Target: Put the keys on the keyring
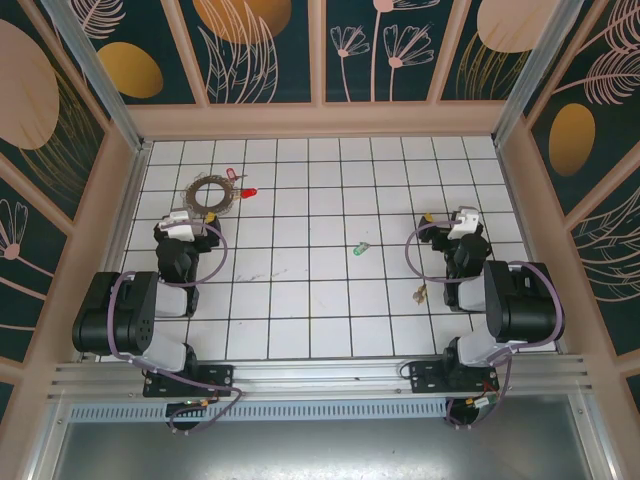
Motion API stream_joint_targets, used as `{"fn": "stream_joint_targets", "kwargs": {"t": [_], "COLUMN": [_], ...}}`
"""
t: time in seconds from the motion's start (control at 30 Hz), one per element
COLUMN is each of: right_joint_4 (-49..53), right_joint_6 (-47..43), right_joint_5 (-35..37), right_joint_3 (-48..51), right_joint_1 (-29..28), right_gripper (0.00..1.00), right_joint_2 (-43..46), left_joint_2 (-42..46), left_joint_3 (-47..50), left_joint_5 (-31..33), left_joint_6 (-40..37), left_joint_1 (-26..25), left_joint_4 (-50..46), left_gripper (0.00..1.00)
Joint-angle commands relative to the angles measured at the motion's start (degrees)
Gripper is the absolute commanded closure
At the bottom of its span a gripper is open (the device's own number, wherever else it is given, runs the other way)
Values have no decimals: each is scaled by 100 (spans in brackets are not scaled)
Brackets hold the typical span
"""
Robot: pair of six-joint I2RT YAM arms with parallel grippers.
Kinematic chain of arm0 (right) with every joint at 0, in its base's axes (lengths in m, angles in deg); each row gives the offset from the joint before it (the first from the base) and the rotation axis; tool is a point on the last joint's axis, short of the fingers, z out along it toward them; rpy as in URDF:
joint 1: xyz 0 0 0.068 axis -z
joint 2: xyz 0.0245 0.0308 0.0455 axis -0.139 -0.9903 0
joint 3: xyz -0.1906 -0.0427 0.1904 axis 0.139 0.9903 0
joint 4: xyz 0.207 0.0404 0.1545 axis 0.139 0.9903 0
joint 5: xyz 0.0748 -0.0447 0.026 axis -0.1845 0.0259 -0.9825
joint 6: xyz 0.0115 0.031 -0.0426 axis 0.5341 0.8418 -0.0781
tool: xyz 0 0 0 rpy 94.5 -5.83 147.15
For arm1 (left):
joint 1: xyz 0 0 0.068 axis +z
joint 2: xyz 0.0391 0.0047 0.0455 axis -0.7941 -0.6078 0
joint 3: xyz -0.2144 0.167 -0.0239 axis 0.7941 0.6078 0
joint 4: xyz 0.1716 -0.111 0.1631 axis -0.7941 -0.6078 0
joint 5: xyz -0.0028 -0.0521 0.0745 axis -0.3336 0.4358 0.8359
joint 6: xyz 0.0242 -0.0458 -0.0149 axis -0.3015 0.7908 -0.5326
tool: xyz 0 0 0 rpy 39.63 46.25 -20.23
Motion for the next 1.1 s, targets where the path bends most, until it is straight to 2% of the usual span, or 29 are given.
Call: {"fn": "stream_joint_targets", "kwargs": {"t": [0.0, 0.93, 1.07], "right_joint_4": [-64, -60, -11], "right_joint_6": [106, 122, 89], "right_joint_5": [-128, -154, -179], "right_joint_3": [-63, -65, -84], "right_joint_1": [29, 46, 30], "right_gripper": [1, 1, 1], "right_joint_2": [3, 1, 30], "left_joint_2": [-1, 1, 49], "left_joint_3": [-87, -79, -83], "left_joint_5": [-58, -67, -241], "left_joint_6": [80, 80, 15], "left_joint_1": [43, 41, 41], "left_joint_4": [54, 70, 32], "left_gripper": [1, 1, 1]}}
